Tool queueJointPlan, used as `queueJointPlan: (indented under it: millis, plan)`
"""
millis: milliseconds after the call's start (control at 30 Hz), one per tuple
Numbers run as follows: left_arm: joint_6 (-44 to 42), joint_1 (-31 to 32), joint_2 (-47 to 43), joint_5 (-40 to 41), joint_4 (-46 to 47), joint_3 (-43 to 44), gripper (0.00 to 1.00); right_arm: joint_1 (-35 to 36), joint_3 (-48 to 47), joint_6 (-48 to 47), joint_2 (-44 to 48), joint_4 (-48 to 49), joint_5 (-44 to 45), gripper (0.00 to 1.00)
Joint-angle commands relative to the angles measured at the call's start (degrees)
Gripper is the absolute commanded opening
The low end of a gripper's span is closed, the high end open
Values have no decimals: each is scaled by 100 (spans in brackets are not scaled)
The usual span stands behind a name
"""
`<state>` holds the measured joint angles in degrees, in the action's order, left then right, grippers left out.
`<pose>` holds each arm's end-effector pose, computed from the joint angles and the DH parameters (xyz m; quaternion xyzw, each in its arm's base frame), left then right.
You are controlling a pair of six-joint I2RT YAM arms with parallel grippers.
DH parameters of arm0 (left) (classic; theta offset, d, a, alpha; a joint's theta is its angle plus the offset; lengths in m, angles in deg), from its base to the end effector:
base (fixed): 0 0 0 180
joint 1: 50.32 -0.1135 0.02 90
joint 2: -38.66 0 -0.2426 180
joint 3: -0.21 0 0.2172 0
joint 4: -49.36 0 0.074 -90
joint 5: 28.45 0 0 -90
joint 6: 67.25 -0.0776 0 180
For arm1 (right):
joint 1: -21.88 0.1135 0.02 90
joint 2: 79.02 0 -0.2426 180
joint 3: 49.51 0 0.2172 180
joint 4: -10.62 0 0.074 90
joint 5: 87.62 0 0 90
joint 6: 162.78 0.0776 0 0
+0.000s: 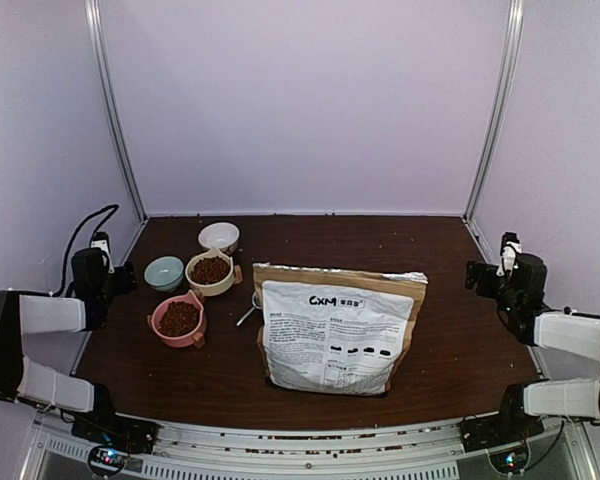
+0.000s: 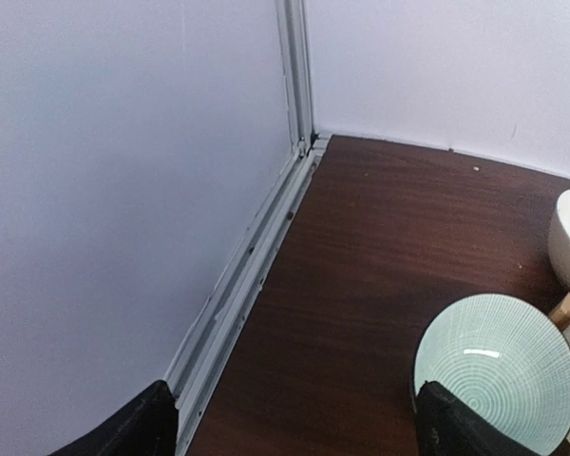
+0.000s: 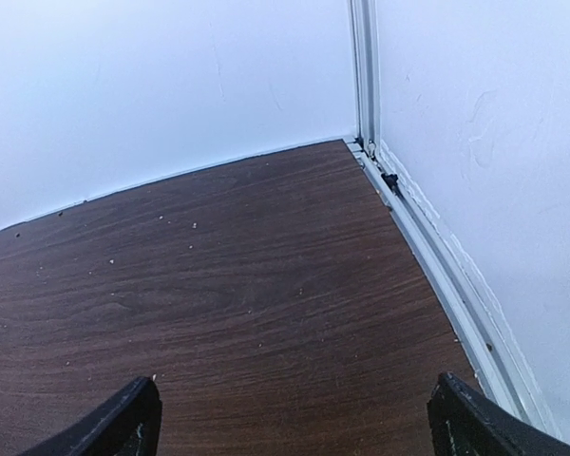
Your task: Serve the pet food
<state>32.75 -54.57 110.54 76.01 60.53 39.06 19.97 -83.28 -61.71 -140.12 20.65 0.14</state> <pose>0.2629 0.0390 0.1701 -0.1719 0.8067 0.0762 0.5603 0.2404 -0.0050 0.1811 0.0795 0.8014 0.0630 0.5895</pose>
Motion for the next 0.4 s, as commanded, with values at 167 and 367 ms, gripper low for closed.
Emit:
queueJointPlan:
  millis: [167,367]
  plan:
    - [-711,188,207,278,1522,48,90,-28,183,-237,-515,1949,173,100]
    - [-709,193,309,394,1988,-124,90,-30,380,-304,-599,2508,536,100]
